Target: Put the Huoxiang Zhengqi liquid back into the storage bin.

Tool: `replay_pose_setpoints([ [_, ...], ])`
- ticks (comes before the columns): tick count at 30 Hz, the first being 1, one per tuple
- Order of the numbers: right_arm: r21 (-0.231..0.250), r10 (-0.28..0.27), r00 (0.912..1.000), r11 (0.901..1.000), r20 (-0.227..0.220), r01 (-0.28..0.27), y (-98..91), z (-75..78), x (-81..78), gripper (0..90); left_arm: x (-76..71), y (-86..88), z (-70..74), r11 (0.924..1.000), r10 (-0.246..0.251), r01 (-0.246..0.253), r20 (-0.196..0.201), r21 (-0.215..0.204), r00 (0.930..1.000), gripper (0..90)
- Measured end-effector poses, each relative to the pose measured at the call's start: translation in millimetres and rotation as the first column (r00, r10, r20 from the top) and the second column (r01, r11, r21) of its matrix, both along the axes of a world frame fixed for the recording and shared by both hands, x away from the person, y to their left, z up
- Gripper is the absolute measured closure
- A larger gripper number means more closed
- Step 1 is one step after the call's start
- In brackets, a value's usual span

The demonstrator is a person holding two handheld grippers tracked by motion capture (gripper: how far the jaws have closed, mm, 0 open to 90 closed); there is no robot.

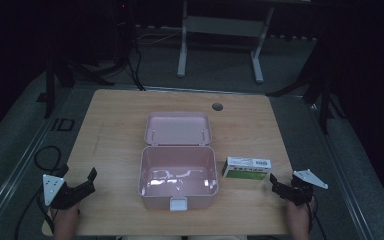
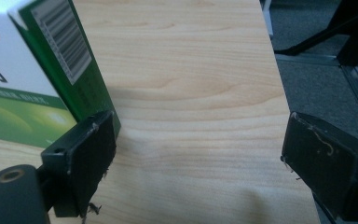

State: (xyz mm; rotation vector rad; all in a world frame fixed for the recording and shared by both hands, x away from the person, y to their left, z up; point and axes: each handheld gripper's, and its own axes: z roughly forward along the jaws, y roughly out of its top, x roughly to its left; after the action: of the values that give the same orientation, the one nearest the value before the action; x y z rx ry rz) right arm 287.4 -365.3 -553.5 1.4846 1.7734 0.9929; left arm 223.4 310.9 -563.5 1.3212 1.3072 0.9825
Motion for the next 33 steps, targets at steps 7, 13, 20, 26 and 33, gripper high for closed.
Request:
replay_pose_setpoints([
  [7, -0.002, 0.000, 1.0000, 1.0000, 0.003, 0.000, 0.2, 0.1, -1.0, 12.3, 0.0, -0.2, 0.0, 1.0000, 0.001, -0.001, 0.000, 0.001, 1.0000, 2.8],
  [13, 0.029, 0.034, 0.9987, 0.9990, -0.038, -0.033, -1.9, -0.5, 2.3, 12.3, 0.1, 0.0, 0.0, 1.0000, 0.000, 0.000, 0.000, 0.000, 1.0000, 2.8],
  [20, 0.008, 0.093, 0.9819, 0.9956, -0.165, -0.093, 0.9, 8.0, 10.4, 11.7, 0.1, 0.3, 0.0, 1.0000, -0.002, 0.002, -0.001, -0.003, 1.0000, 2.8],
  [26, -0.048, 0.189, 0.9250, 0.9751, -0.329, -0.217, 1.8, 13.3, 15.7, 11.7, 0.3, 0.7, 0.0, 1.0000, -0.004, 0.004, -0.002, -0.006, 1.0000, 2.8],
  [33, -0.095, 0.251, 0.8435, 0.9383, -0.475, -0.332, 4.2, 22.4, 18.4, 11.8, 0.4, 0.6, 0.1, 1.0000, -0.003, 0.003, -0.004, -0.005, 1.0000, 2.8],
])
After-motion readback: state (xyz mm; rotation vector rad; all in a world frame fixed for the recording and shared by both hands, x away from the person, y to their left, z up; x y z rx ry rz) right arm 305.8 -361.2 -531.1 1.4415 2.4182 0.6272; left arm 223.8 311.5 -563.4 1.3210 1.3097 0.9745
